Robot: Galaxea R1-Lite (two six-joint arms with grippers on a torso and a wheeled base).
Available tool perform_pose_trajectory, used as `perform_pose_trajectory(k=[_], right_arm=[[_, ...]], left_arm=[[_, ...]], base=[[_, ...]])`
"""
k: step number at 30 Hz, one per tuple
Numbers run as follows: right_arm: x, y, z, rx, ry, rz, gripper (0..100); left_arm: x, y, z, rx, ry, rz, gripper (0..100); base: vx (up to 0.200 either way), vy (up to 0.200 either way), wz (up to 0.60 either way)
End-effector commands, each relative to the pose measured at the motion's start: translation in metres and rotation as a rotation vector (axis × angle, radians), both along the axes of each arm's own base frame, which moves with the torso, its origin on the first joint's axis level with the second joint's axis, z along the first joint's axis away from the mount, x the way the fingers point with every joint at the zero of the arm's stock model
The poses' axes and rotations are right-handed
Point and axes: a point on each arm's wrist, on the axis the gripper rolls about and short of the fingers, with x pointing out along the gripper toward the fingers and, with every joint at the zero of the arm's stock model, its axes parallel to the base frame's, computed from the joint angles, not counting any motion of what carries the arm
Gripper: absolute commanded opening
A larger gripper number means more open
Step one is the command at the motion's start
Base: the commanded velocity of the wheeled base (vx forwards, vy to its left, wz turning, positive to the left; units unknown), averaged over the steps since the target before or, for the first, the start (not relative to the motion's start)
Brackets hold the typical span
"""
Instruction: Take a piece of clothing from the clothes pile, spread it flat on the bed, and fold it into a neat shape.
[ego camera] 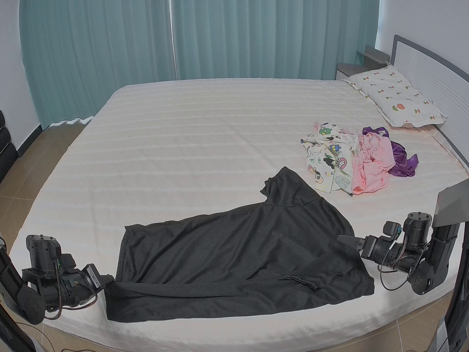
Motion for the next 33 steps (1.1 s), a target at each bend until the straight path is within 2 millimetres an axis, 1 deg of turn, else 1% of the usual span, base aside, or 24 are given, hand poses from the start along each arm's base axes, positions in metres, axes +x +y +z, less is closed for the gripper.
perform_pose_trajectory(k=[1, 7, 14, 15, 20, 24, 28, 33], right_arm=[[0.009, 0.007, -0.011, 0.0, 0.018, 0.03, 100], [0.016, 0.015, -0.027, -0.01, 0.068, 0.056, 100], [0.017, 0.018, -0.035, -0.013, 0.088, 0.065, 100], [0.017, 0.018, -0.035, -0.014, 0.09, 0.065, 0], [0.014, 0.015, -0.037, -0.017, 0.097, 0.06, 0], [0.008, 0.01, -0.029, -0.01, 0.08, 0.049, 0], [-0.008, 0.003, -0.011, 0.006, 0.055, 0.036, 0], [-0.027, 0.0, 0.013, 0.04, 0.03, 0.055, 0]], left_arm=[[0.001, 0.0, 0.0, -0.002, -0.002, 0.003, 0], [0.001, 0.001, -0.001, -0.003, 0.003, 0.003, 0], [0.002, 0.002, -0.001, -0.003, 0.004, 0.009, 0], [0.002, 0.002, -0.001, -0.003, 0.004, 0.009, 0], [0.002, 0.002, -0.001, -0.003, 0.004, 0.009, 0], [0.002, 0.002, 0.0, -0.006, -0.001, 0.012, 0], [-0.001, 0.002, 0.004, -0.016, -0.018, 0.024, 0], [-0.009, 0.002, 0.018, -0.017, -0.083, 0.036, 0]], base=[[0.0, 0.0, 0.0], [0.0, 0.0, 0.0], [0.0, 0.0, 0.0], [0.0, 0.0, 0.0], [0.0, 0.0, 0.0], [0.0, 0.0, 0.0], [0.0, 0.0, 0.0], [0.0, 0.0, 0.0]])
